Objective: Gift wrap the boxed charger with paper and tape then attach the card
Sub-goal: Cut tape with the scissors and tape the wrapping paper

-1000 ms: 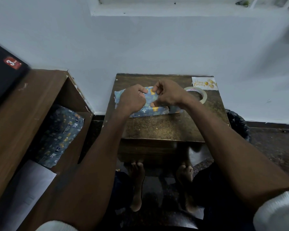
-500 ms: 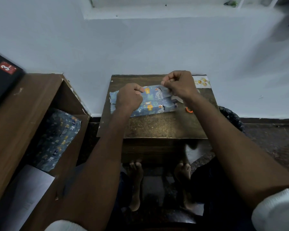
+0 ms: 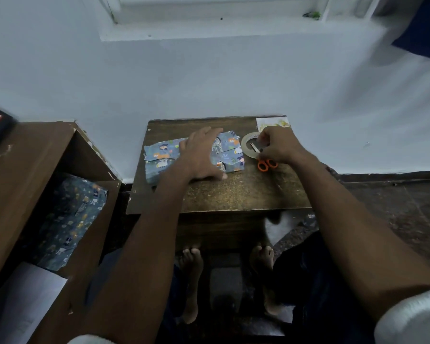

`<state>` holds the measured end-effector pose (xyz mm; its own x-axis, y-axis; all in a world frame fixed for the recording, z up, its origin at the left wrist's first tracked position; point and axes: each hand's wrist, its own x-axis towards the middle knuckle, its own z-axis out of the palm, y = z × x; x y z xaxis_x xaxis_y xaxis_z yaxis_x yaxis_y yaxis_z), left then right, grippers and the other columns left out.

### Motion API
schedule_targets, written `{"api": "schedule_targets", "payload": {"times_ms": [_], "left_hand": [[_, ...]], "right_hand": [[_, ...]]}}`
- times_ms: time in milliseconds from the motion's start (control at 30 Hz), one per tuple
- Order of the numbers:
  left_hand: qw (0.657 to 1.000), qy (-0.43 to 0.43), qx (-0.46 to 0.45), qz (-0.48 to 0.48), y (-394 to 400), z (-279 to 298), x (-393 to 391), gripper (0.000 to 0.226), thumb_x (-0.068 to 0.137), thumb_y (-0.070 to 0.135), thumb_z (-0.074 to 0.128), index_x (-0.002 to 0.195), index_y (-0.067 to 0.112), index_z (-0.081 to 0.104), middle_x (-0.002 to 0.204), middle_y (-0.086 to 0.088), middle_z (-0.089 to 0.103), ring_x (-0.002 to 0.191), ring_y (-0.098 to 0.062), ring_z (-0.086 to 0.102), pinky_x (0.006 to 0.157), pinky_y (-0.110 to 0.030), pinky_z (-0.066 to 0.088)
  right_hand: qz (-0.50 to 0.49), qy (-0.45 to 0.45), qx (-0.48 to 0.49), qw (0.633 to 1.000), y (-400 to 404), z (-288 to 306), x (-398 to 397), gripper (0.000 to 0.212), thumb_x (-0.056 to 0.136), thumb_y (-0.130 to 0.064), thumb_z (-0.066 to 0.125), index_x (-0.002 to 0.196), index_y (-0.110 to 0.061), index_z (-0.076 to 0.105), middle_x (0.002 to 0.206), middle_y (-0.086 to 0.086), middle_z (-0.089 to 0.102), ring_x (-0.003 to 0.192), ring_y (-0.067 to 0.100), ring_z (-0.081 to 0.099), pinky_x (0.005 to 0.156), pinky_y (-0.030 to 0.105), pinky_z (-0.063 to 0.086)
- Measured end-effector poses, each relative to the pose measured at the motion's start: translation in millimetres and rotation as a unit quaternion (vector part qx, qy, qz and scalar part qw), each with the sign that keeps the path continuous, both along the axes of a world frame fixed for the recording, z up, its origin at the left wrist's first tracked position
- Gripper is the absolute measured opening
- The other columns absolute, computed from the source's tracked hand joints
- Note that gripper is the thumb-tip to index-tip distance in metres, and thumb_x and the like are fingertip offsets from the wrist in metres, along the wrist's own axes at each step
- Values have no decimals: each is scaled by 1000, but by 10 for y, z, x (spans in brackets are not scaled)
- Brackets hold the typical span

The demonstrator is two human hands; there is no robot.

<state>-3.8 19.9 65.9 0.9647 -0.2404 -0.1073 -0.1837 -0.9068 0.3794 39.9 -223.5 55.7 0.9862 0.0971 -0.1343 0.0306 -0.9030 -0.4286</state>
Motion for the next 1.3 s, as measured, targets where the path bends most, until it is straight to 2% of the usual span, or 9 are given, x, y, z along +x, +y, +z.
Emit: {"api": "schedule_targets", "payload": {"times_ms": [133,267,400,600,700,800,967,1167,1300], "left_hand": [[996,25,81,33,346,58,76,139,63,48,100,170,28,14,177,-2,16,163,-29,14,127,-56,14],[991,26,110,73,620,-72,46,142,58,56,100,168,24,17,171,-3,30,158,-30,24,123,-54,21],[995,4,88,52,604,-143,37,135,58,59,98,166,25,25,164,-7,37,152,-33,30,123,-53,25],[996,-25,68,46,404,-123,3,126,64,63,93,166,28,27,163,-4,34,151,-30,28,119,-48,22],[998,-62,20,26,221,-81,-2,112,71,69,85,164,29,35,164,-2,35,152,-28,29,117,-47,21],[994,-90,-58,6,-18,-72,43,71,91,43,80,154,27,52,155,-3,47,147,-29,37,117,-45,25],[977,-123,-174,-5,-418,-119,118,38,96,5,68,133,15,70,132,-7,64,125,-25,58,111,-40,44],[962,-106,-237,84,-627,-100,225,40,95,1,61,128,20,73,134,-3,66,119,-20,63,103,-35,50],[959,-94,-249,101,-606,-102,246,37,95,5,62,128,20,72,135,-2,64,119,-20,63,103,-38,52]], "right_hand": [[11,-110,39,993,127,37,0,26,72,-18,81,97,-19,73,103,0,73,105,26,63,86,37,54],[83,-139,166,973,308,160,-75,25,78,-13,84,101,-11,73,103,-3,72,95,12,62,77,10,43],[153,-133,160,966,487,128,-118,33,73,-33,88,103,-23,77,102,-3,72,98,16,62,92,33,48],[213,-94,90,968,644,77,-146,39,68,-55,79,101,-34,79,116,-10,70,114,19,59,102,42,43],[135,-104,172,970,530,188,-103,13,81,-23,82,94,-22,81,100,-4,76,97,13,68,90,34,52],[5,-112,135,984,231,213,4,17,77,-4,78,88,-16,79,87,-7,72,78,4,61,73,28,46],[-26,-32,35,999,50,87,-34,13,71,-27,82,71,-26,69,81,-8,70,90,19,66,78,34,54],[-2,-24,-55,998,124,-7,-88,18,71,-31,82,85,-21,76,92,1,69,118,31,48,88,40,49],[-24,-56,-20,998,94,3,-34,7,76,-24,79,81,-19,78,79,-4,63,112,25,53,85,37,41]]}}
